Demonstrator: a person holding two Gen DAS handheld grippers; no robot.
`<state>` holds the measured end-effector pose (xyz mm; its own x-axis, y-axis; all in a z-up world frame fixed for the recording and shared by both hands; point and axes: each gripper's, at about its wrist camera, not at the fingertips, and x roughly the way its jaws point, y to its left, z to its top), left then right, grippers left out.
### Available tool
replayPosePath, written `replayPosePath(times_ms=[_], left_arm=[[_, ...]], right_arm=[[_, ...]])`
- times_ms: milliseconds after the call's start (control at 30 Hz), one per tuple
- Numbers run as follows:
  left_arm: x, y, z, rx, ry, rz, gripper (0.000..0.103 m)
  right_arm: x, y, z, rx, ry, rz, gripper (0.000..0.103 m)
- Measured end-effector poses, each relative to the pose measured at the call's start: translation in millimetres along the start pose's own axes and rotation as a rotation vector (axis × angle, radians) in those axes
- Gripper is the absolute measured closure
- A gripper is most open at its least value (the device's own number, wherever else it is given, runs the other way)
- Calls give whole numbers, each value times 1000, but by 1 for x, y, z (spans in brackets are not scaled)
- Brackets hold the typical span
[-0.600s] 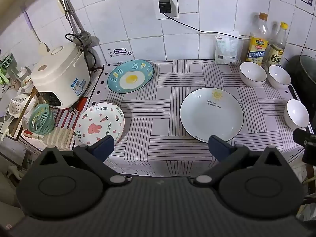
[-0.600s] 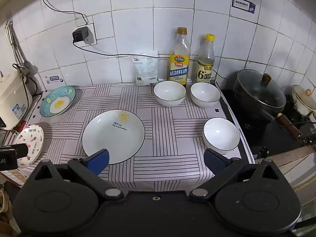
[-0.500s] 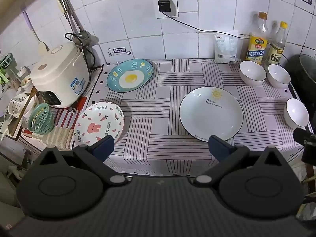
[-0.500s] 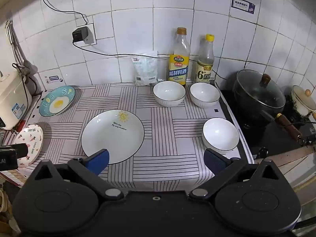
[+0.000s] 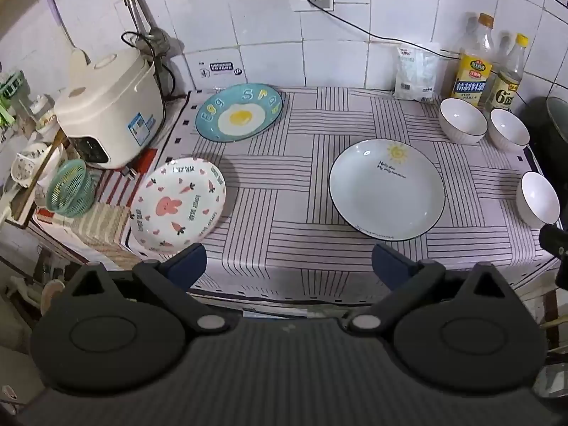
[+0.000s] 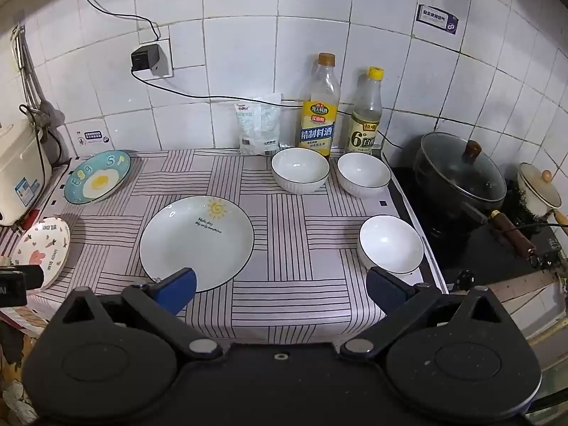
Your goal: Organize plates and bowls
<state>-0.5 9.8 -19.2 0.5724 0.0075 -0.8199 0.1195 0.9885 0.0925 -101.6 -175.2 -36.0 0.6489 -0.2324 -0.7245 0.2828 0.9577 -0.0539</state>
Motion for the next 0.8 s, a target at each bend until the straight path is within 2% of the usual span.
replayPosePath(times_ms=[800], left_arm=[[-6, 3, 0, -5, -82, 20, 3]], right_arm=[[3, -1, 0, 6, -29, -7, 0]])
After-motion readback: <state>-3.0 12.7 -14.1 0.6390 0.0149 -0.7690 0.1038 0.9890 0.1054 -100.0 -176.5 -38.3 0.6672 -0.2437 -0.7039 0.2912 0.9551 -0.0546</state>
